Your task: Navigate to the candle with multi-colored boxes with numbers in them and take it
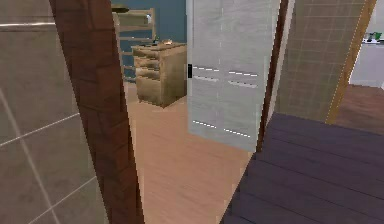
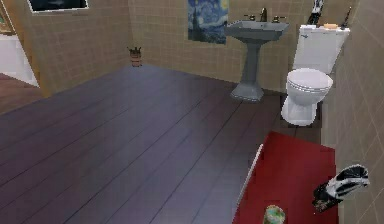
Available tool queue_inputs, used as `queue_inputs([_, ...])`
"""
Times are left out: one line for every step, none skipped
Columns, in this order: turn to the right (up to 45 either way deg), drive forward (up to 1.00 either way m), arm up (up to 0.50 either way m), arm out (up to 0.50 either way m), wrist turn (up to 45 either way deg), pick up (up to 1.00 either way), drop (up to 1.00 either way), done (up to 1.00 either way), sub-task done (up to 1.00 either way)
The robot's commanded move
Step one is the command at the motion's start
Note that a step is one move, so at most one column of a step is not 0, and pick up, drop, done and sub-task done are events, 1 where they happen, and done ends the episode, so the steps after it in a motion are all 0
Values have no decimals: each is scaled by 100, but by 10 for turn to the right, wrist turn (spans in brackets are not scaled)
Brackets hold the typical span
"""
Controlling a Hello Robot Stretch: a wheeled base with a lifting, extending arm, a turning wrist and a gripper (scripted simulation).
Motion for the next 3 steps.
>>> queue_inputs([300,0,0,0,0,0,0,0,0])
queue_inputs([0,0,50,0,0,0,0,0,0])
queue_inputs([0,0,4,0,0,0,0,0,0])
